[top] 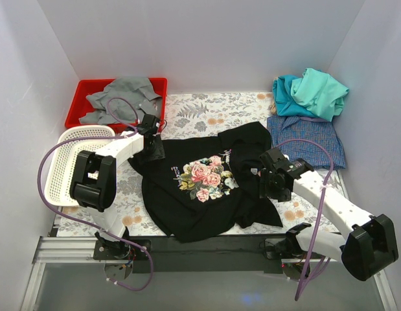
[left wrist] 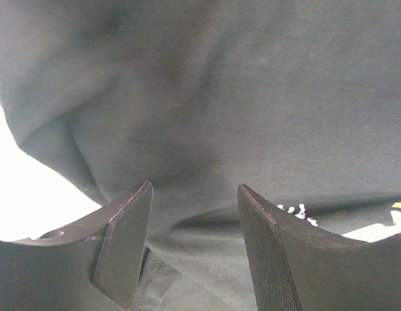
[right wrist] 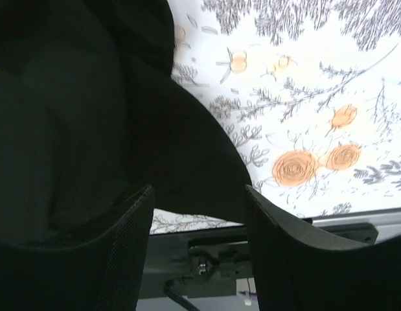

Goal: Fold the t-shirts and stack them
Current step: Flatten the tshirt out

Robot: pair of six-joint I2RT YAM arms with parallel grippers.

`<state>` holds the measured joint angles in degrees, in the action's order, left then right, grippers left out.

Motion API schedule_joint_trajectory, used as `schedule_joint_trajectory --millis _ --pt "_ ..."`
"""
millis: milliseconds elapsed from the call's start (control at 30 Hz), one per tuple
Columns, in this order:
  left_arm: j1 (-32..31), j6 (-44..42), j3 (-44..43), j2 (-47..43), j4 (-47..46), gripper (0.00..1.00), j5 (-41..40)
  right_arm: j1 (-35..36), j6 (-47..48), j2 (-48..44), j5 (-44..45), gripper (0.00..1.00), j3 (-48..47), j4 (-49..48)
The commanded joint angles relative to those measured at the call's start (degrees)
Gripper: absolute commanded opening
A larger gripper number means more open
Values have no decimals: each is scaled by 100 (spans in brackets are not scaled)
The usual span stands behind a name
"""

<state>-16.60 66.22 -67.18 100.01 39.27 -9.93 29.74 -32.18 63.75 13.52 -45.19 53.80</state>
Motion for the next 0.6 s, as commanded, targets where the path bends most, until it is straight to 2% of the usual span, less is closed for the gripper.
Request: schedule_joint_trajectory --millis 0,267,567 --pt "16 -30 -138 -16 -173 53 255 -3 -262 -108 -200 63 168 122" --pt "16 -56 -208 54 -209 53 316 -3 -306 190 -51 63 607 -299" --pt "16 -74 -270 45 -235 53 361 6 -429 962 27 63 370 -713"
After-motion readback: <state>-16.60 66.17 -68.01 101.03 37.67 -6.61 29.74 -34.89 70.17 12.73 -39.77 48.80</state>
